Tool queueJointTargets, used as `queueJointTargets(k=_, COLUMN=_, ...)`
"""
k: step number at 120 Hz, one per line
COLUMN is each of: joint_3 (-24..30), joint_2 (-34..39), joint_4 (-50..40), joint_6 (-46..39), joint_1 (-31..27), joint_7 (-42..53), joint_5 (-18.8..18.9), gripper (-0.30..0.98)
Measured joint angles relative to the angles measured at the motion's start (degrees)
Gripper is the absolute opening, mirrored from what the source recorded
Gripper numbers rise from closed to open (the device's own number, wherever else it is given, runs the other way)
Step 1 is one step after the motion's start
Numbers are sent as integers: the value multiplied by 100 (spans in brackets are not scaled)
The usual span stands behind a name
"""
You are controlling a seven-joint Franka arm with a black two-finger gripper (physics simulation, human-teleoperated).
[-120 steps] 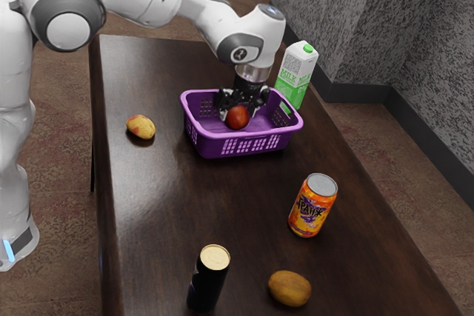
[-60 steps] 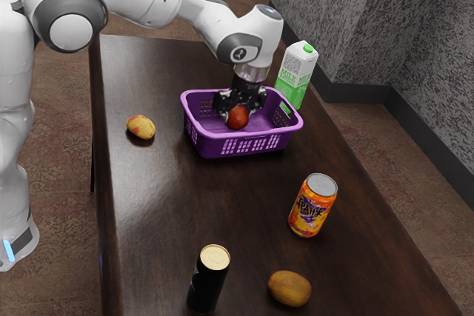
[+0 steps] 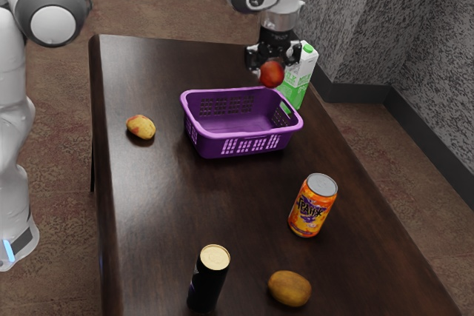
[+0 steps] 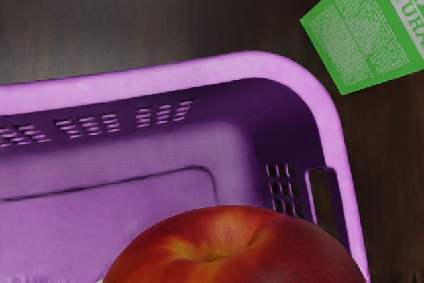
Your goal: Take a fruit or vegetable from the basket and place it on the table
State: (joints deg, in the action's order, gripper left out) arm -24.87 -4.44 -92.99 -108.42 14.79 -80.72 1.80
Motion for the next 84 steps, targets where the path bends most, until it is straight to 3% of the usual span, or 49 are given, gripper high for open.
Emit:
queueJointTargets(k=10, joint_3=262, joint_2=88, joint_4=85, joint_6=144, joint_1=181, joint_7=17, joint_5=68, gripper=29)
queueJointTargets(k=36, joint_3=451, joint_2=339, joint_4=-86, joint_6=540, joint_1=1386, joint_7=-8, joint_5=103, gripper=28)
queueJointTargets(k=84, joint_3=214, joint_2=349, joint_4=-1054, joint_6=1037, joint_1=3169, joint_7=200, joint_5=-510, gripper=28)
